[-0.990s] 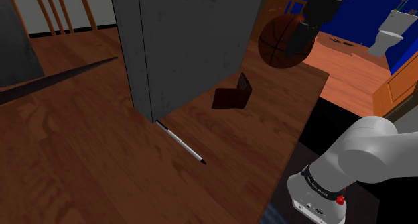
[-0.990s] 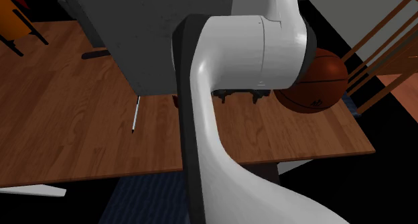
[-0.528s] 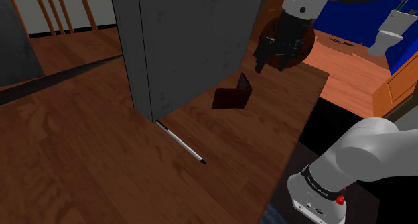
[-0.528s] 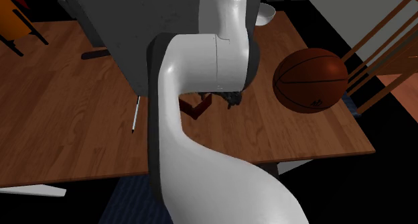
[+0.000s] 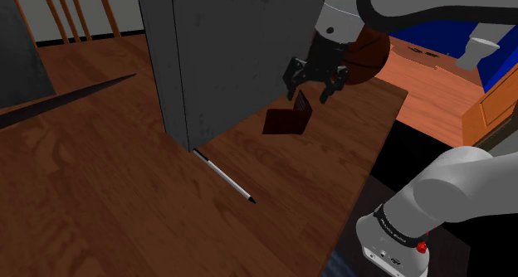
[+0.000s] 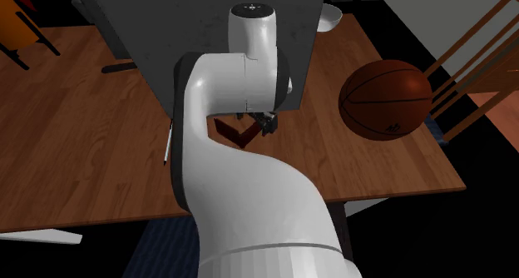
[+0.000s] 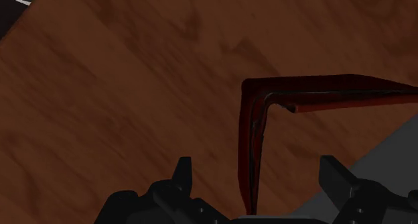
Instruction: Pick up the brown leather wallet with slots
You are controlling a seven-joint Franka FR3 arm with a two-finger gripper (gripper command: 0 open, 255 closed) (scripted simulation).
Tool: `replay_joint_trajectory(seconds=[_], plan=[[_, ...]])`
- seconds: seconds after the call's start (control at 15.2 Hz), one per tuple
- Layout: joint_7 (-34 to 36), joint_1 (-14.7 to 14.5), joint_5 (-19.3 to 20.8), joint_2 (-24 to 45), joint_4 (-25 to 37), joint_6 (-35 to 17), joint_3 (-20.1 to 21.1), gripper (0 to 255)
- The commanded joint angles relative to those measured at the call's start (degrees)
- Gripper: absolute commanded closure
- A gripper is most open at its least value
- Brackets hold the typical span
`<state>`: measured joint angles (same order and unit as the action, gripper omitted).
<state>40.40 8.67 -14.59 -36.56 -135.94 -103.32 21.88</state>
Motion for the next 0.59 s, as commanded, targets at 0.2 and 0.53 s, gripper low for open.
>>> replay_joint_trajectory(seconds=[0.2,0.53], plan=[[0.1,-0.2,-0.6,0.2,-3.3,-3.6,0.8,0],[0.1,-0.2,-0.6,0.3,-3.2,-3.6,0.8,255]])
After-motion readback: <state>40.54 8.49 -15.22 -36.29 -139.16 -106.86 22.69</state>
